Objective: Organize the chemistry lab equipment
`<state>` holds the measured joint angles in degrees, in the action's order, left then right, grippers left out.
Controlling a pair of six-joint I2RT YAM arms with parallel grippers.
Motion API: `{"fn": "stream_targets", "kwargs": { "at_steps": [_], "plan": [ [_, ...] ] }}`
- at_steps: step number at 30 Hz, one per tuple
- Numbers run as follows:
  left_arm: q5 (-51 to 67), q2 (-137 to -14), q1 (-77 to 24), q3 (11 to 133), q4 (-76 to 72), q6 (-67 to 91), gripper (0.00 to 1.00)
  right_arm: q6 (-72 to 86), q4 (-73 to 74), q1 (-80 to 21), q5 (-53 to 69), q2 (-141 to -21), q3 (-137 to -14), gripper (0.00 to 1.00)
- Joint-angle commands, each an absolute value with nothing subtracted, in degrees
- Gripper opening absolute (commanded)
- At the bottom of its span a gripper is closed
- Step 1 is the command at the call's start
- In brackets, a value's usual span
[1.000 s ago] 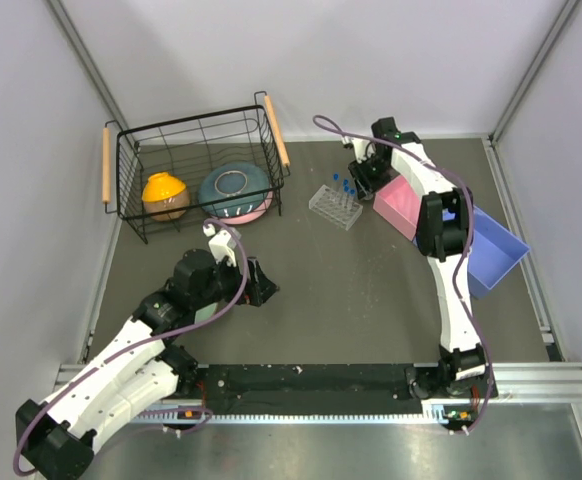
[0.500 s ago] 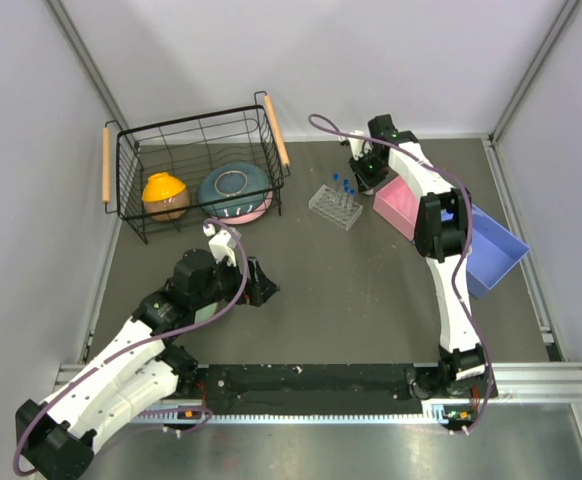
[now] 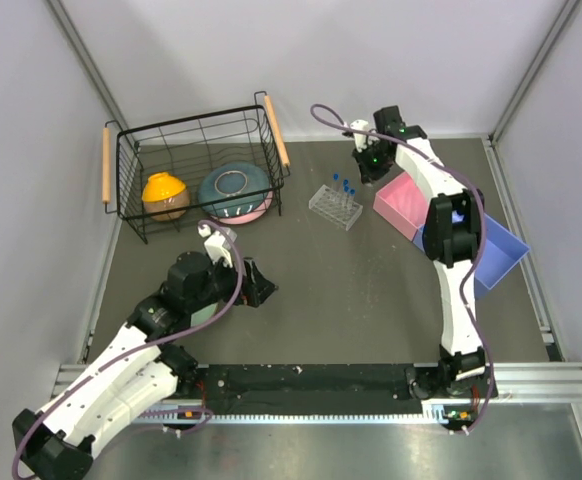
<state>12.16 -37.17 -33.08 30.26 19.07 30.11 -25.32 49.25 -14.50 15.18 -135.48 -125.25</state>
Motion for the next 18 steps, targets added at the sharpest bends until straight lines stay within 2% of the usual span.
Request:
{"fn": "stream_targets", "kwargs": {
  "at_steps": [1,8,18],
  "plan": [
    [12.3,-35.2,-32.9,31.5,18.5,30.4,0.99,-24.3,46.5,-15.1,18.2,-127.4,-124.7,0.0],
    [12.1,-32.7,-32.9,31.8,19.9,30.8,0.99,-23.6,46.0,-15.0,20.1,-118.3,-119.9,0.0],
    [12.0,-27.5,-32.9,31.4,22.1,30.8,0.99,-26.1,49.0,-11.7,17.9,-90.4,-95.1,0.0]
  ]
}}
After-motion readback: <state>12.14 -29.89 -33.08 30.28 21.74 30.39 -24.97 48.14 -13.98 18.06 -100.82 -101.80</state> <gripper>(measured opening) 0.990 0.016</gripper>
